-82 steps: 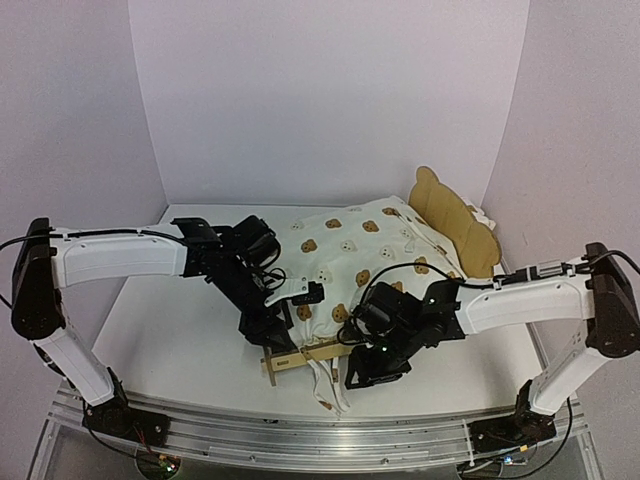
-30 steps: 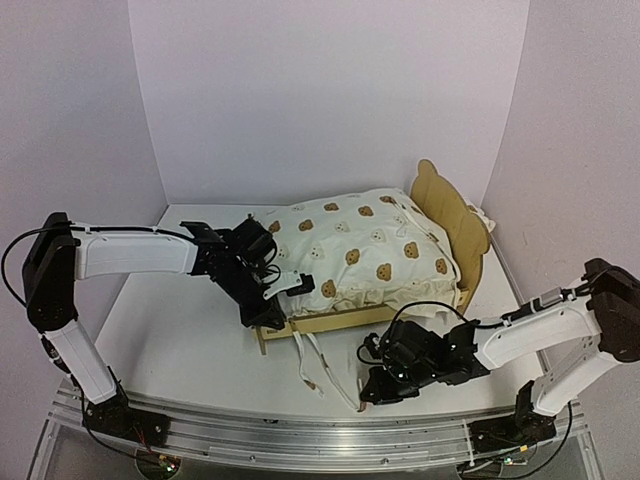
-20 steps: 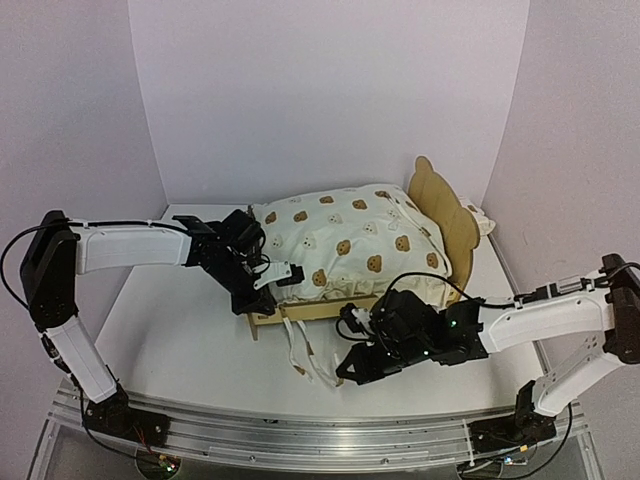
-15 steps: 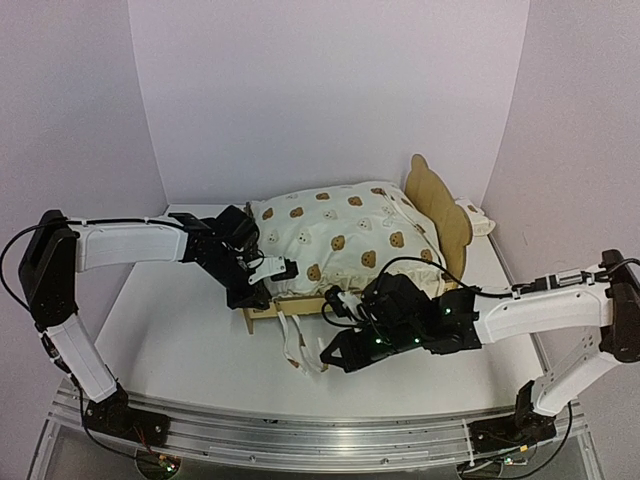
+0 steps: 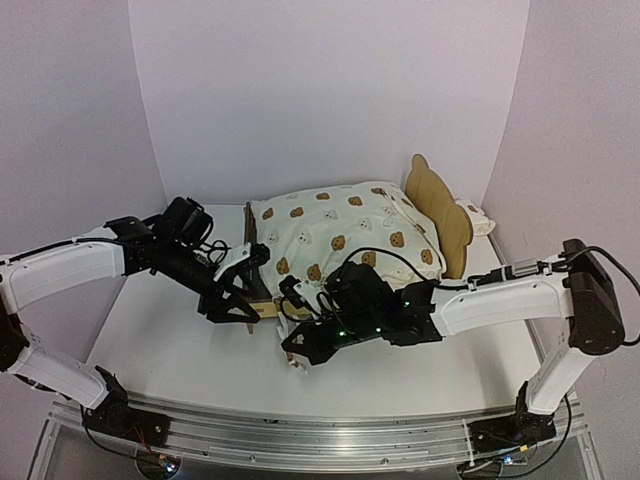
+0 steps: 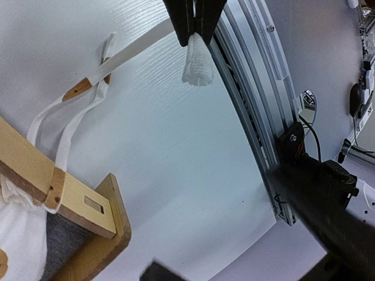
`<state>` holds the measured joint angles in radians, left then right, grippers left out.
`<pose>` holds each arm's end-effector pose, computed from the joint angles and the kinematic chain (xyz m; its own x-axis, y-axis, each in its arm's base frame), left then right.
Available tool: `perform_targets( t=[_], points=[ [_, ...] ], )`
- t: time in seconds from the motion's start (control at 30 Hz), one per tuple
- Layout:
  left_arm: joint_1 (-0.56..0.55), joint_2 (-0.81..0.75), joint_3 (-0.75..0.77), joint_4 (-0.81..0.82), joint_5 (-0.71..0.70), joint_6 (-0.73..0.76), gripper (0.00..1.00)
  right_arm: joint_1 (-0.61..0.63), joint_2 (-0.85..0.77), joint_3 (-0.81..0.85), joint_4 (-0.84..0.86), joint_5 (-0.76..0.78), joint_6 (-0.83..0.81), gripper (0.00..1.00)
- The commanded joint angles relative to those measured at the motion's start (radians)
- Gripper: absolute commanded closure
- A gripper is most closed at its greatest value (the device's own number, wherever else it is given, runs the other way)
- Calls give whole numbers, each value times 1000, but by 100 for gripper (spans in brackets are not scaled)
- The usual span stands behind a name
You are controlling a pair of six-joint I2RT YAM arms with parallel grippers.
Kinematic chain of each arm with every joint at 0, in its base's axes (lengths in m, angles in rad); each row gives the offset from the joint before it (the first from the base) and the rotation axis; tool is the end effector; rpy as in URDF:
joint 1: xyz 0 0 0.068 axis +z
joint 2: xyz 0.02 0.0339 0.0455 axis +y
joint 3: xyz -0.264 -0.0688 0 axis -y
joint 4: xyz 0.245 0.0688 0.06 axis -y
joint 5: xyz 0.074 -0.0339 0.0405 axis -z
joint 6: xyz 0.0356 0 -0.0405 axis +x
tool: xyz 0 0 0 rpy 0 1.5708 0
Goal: Set up the pet bed
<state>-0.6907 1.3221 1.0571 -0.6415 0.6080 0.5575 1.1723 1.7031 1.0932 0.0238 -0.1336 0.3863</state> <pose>0.1958 -0.1882 0.2818 -0.0947 0.6417 -0.7611 0.9952 0.0811 -0.0555 0.1435 0.3530 0.2236 -0.5592 -0.3659 -0.7440 -0.8051 0.4536 0.3821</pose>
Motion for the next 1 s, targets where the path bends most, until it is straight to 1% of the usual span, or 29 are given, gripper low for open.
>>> perform_targets(
  t=[0.0, 0.07, 0.17, 0.23, 0.33, 0.5, 0.53, 0.63, 0.7, 0.87, 0.97],
  points=[
    [-44, -20, -102, 86, 134, -180, 36, 5, 50, 57, 135, -22, -115, 100],
    [-72, -18, -115, 110, 141, -216, 37, 5, 65, 61, 160, -29, -128, 100],
    [-79, -20, -135, 153, 191, -246, 37, 5, 83, 73, 175, -47, -152, 100],
    [-82, -17, -140, 174, 213, -267, 40, 5, 91, 83, 176, -58, -164, 100],
    [-85, -10, -139, 188, 218, -285, 48, 5, 91, 84, 176, -58, -172, 100],
    [-87, 4, -146, 186, 179, -280, 67, 4, 81, 76, 179, -50, -175, 100],
    [-87, 9, -142, 174, 174, -270, 70, 4, 77, 72, 181, -46, -176, 100],
    [-87, 17, -128, 130, 167, -247, 73, 5, 64, 56, 188, -29, -179, 100],
    [-87, 22, -117, 99, 163, -233, 79, 5, 57, 48, 189, -19, -182, 100],
    [-87, 31, -99, 49, 142, -219, 100, 4, 50, 39, 191, -3, -181, 100],
    [-87, 32, -99, 53, 100, -234, 100, 2, 52, 36, 193, 8, -181, 100]
  ],
)
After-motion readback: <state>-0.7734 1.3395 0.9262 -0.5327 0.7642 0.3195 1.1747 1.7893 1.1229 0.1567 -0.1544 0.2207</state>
